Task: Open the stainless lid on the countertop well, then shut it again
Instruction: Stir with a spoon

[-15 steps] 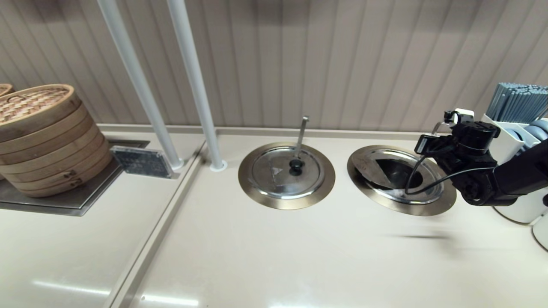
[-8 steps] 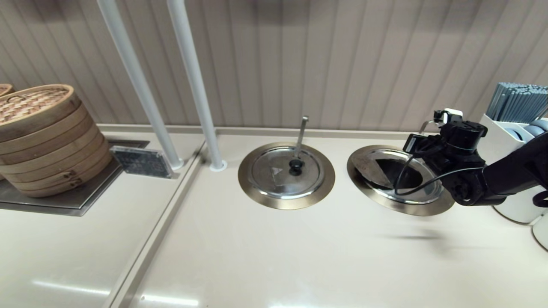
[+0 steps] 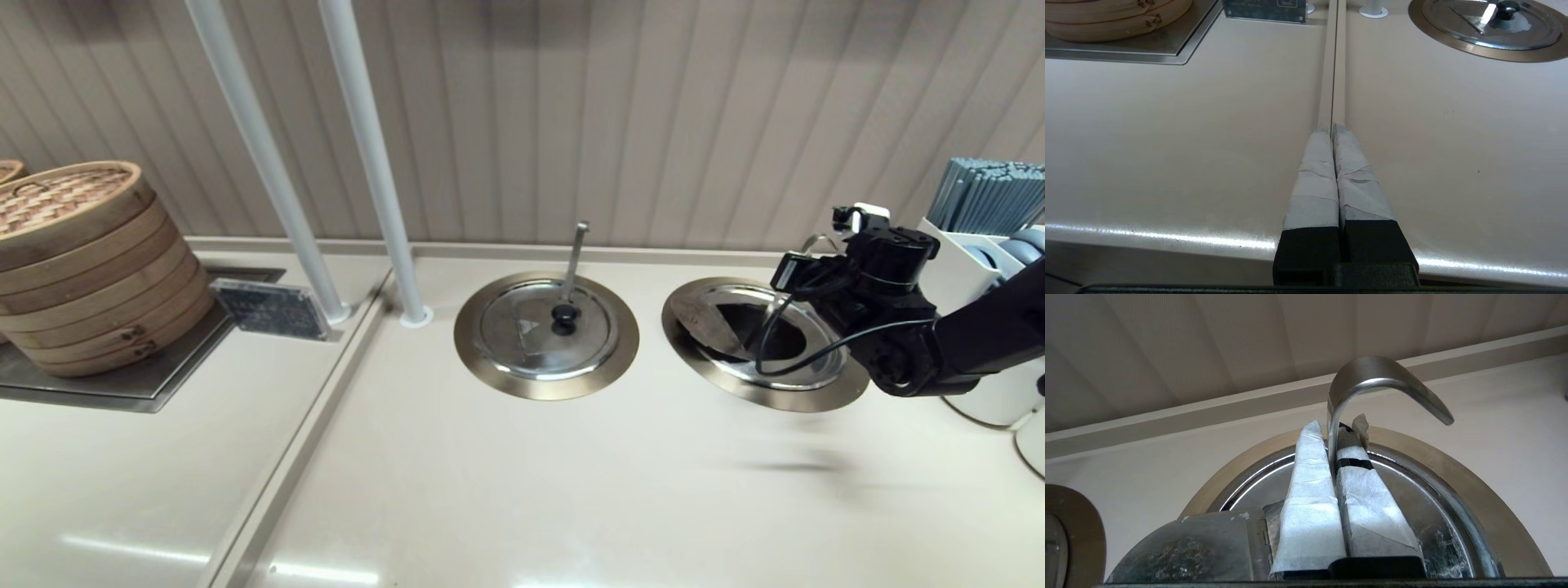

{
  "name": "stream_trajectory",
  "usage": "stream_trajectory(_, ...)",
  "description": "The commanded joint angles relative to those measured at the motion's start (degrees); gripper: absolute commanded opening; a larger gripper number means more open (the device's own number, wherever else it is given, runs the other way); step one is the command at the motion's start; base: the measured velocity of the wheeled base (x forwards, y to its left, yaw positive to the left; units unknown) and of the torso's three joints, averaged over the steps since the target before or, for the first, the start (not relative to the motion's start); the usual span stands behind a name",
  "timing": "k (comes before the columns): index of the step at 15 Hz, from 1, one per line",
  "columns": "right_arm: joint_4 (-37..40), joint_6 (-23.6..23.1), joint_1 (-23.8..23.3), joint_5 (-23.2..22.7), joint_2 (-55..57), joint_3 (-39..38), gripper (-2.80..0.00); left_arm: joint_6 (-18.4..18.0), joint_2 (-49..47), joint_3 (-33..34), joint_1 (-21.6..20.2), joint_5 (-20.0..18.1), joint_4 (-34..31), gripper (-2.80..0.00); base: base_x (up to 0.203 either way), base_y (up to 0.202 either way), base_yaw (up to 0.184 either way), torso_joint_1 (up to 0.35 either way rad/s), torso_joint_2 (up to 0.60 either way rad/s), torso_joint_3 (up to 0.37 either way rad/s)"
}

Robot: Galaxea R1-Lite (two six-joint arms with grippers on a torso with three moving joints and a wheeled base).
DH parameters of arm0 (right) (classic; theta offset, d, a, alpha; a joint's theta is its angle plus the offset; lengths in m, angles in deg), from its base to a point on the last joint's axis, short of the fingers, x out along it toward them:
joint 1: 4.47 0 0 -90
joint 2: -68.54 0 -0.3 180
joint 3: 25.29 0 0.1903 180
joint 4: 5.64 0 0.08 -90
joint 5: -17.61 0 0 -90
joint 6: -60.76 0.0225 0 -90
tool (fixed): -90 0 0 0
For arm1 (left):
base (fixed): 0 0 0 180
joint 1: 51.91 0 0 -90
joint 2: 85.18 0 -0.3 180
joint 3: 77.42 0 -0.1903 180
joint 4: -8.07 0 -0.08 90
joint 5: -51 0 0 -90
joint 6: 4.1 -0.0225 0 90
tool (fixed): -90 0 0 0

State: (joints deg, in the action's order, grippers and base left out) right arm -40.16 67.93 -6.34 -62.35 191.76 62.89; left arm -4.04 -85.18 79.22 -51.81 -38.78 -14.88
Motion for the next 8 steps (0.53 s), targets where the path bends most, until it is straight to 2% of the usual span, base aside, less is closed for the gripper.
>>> stream_trajectory(1,-0.3,0.0,0.0,-1.1,-3.8,-4.0,-2.80,0.0,0.0,0.0,0.0,0.0,0.0,-2.80,0.000,0.000,0.000,0.000,0.00,0.000)
stream_trajectory(3,-0.2,-0.7,-0.3,-3.0,-5.8,-6.5,-2.80,0.0,0.0,0.0,0.0,0.0,0.0,-2.80,0.000,0.000,0.000,0.000,0.00,0.000)
stream_trajectory(8,-0.9,-6.2,-3.9,-2.8,-0.7,-6.0,-2.80,0.0,0.0,0.0,0.0,0.0,0.0,-2.80,0.000,0.000,0.000,0.000,0.00,0.000)
